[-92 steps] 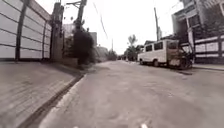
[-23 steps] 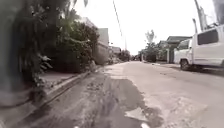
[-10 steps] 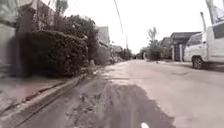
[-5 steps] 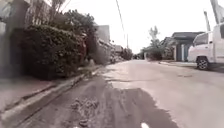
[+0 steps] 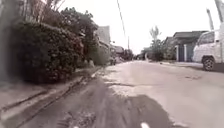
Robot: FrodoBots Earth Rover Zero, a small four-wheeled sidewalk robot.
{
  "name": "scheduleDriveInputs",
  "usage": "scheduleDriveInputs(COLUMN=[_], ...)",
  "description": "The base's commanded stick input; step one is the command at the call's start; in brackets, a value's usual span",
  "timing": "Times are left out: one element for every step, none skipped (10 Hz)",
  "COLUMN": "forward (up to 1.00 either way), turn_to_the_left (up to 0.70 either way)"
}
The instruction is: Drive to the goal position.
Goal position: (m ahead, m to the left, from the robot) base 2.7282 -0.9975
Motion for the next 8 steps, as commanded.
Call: scheduleDriveInputs(forward=[0.70,0.70,0.70,0.70,0.70,0.70,0.70,0.70], turn_to_the_left=[0.00,0.00,0.00,0.00,0.00,0.00,0.00,0.00])
